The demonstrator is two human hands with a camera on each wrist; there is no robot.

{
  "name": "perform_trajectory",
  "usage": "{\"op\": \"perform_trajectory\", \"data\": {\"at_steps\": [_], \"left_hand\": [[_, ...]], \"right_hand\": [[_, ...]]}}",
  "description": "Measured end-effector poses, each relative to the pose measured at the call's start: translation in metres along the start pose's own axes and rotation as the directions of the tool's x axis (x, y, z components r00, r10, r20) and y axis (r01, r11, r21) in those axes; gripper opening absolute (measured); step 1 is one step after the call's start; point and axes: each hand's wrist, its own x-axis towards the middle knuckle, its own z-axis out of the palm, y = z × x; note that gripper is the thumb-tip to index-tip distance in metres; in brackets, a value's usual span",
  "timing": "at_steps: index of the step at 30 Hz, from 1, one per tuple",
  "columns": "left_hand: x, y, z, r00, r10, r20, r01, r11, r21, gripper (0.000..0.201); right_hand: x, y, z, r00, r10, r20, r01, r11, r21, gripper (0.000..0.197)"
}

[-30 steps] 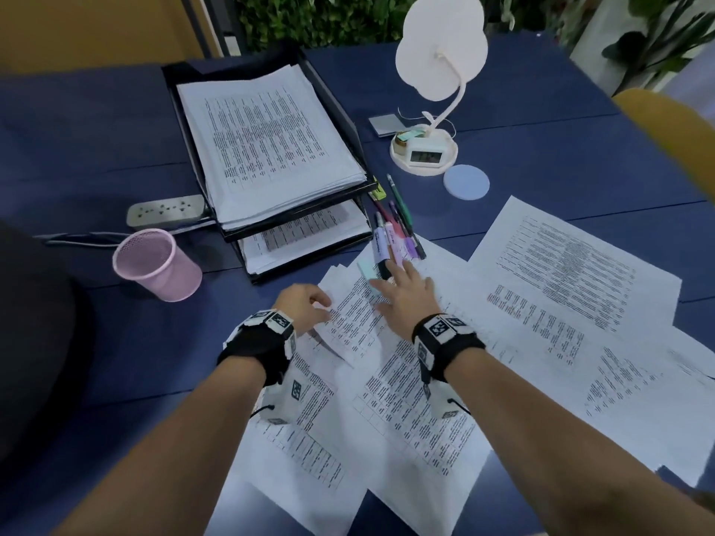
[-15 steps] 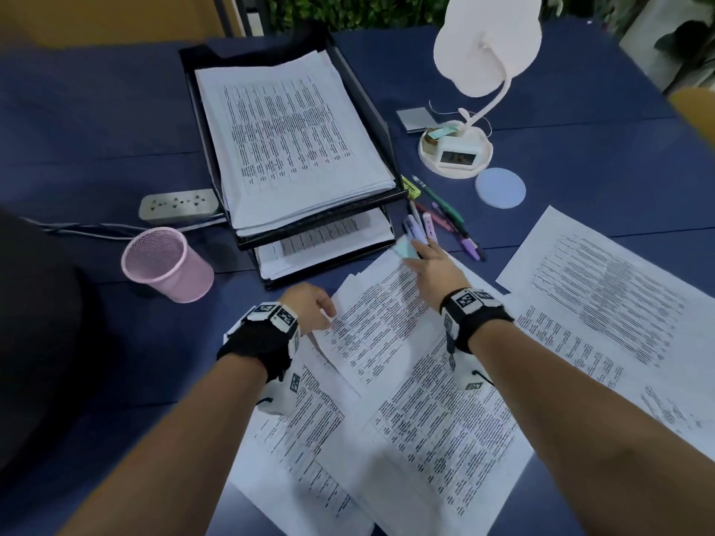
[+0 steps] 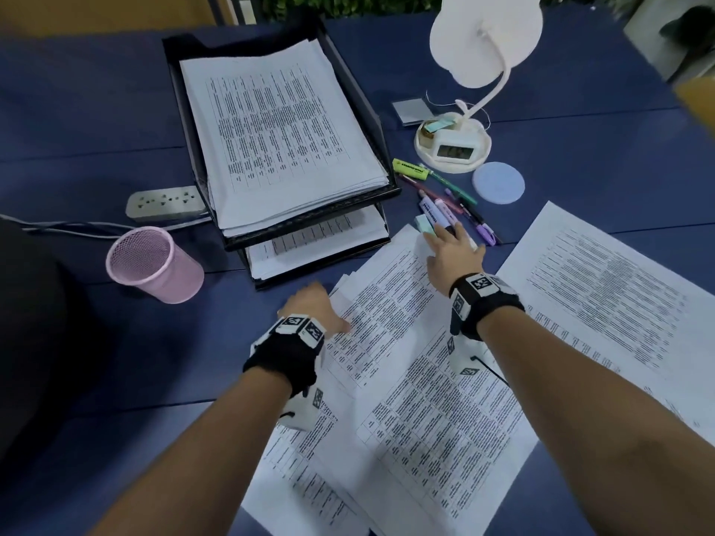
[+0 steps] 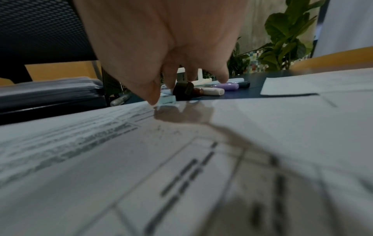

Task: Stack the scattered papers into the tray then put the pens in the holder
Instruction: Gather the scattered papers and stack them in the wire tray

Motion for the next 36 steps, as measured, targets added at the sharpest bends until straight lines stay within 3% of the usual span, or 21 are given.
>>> {"op": "perform_trajectory", "data": {"at_steps": [4,6,9,15,18,20,23,26,28,31,33,34,36], "left_hand": [[-0.003,0.002,0.000,1.000,0.021,-0.005,-0.020,0.996,0.088,0.079],[-0.005,0.003,0.003,1.000,0.006,-0.029,-0.005,0.999,0.034,0.086],[-0.010,0.000,0.004,1.000,-0.007,-0.013,0.006,1.000,-0.029,0.092],[-0.023,-0.001,0.001,0.999,0.038,0.034,-0.043,0.983,0.181,0.058],[-0.027,-0.008,0.002,0.999,0.039,0.024,-0.041,0.995,0.093,0.048],[-0.030,-0.015,0.000,0.999,0.048,0.017,-0.048,0.999,0.013,0.046],[-0.033,-0.028,0.002,0.995,0.090,-0.052,-0.096,0.985,-0.144,0.057],[-0.039,-0.036,0.007,0.985,0.088,-0.152,-0.135,0.933,-0.334,0.070],[-0.039,-0.043,0.006,0.994,0.032,-0.107,-0.073,0.911,-0.406,0.078],[-0.041,-0.059,-0.006,0.994,-0.083,0.077,0.103,0.944,-0.313,0.093],[-0.049,-0.065,-0.012,0.988,-0.082,0.132,0.111,0.967,-0.229,0.077],[-0.052,-0.066,-0.013,0.991,-0.029,0.129,0.059,0.970,-0.236,0.063],[-0.053,-0.068,-0.008,0.991,0.105,0.082,-0.066,0.921,-0.384,0.033]], "right_hand": [[-0.027,0.007,0.003,0.968,0.135,-0.210,-0.107,0.985,0.138,0.040],[-0.040,0.011,0.004,0.944,0.239,-0.228,-0.200,0.963,0.182,0.037],[-0.059,0.015,0.005,0.925,0.360,-0.117,-0.337,0.924,0.179,0.039],[-0.085,0.029,0.005,0.901,0.429,0.064,-0.433,0.886,0.168,0.050],[-0.094,0.033,0.005,0.891,0.443,0.098,-0.453,0.881,0.137,0.056],[-0.099,0.037,0.007,0.869,0.476,0.137,-0.489,0.868,0.088,0.071],[-0.109,0.038,0.011,0.866,0.466,0.180,-0.472,0.882,-0.015,0.094],[-0.117,0.034,0.013,0.874,0.448,0.187,-0.440,0.894,-0.087,0.099],[-0.119,0.031,0.016,0.869,0.455,0.195,-0.447,0.890,-0.086,0.098],[-0.121,0.027,0.017,0.862,0.466,0.197,-0.458,0.885,-0.089,0.098],[-0.122,0.024,0.018,0.860,0.470,0.201,-0.458,0.883,-0.102,0.097],[-0.123,0.022,0.018,0.859,0.469,0.207,-0.456,0.883,-0.110,0.097],[-0.122,0.021,0.020,0.854,0.473,0.219,-0.462,0.881,-0.100,0.099]]}}
